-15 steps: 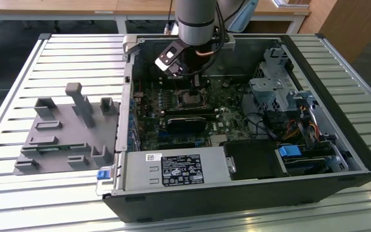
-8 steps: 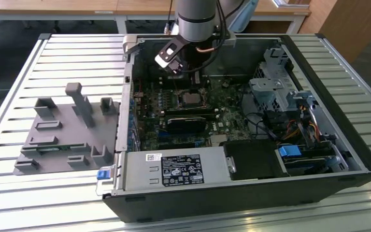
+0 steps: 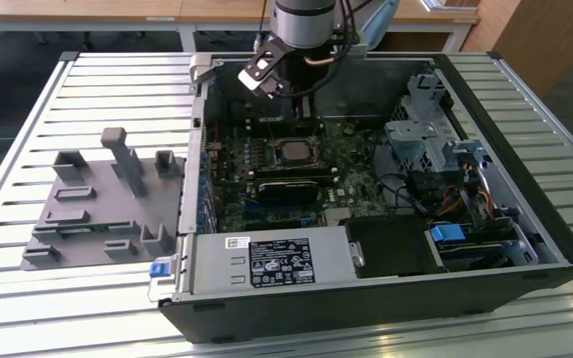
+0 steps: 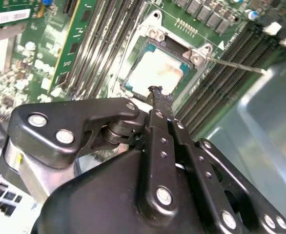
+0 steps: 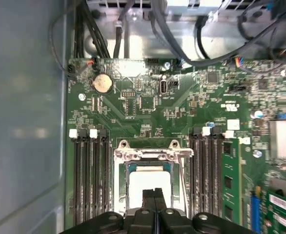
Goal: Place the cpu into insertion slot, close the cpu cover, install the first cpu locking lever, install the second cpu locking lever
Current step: 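Close the cpu cover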
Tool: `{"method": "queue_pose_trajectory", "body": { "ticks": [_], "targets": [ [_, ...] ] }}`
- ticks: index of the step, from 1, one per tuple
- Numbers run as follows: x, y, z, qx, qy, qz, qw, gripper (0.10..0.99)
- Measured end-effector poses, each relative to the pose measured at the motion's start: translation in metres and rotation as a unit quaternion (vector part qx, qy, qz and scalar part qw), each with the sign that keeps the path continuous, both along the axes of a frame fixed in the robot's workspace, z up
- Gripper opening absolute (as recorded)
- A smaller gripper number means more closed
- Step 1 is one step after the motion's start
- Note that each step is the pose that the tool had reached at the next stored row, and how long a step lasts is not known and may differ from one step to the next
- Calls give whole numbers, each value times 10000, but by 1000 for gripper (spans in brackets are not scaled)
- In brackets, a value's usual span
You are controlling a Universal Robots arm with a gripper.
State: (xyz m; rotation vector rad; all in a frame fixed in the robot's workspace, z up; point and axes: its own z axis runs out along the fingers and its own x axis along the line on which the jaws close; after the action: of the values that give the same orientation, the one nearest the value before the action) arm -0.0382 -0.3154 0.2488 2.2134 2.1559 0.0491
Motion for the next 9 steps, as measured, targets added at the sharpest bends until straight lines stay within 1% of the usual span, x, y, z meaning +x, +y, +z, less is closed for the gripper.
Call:
{"method": "queue_pose_trajectory", "body": {
  "ticks": [5,6,7,9],
  "targets": [
    [0,3,223,-1,0,-1,10000,106],
    [0,4,255,-1,0,0,10000,106],
    [0,4,268,-2,1,0,10000,106],
    [2,4,269,0,0,-1,10000,106]
  ]
}}
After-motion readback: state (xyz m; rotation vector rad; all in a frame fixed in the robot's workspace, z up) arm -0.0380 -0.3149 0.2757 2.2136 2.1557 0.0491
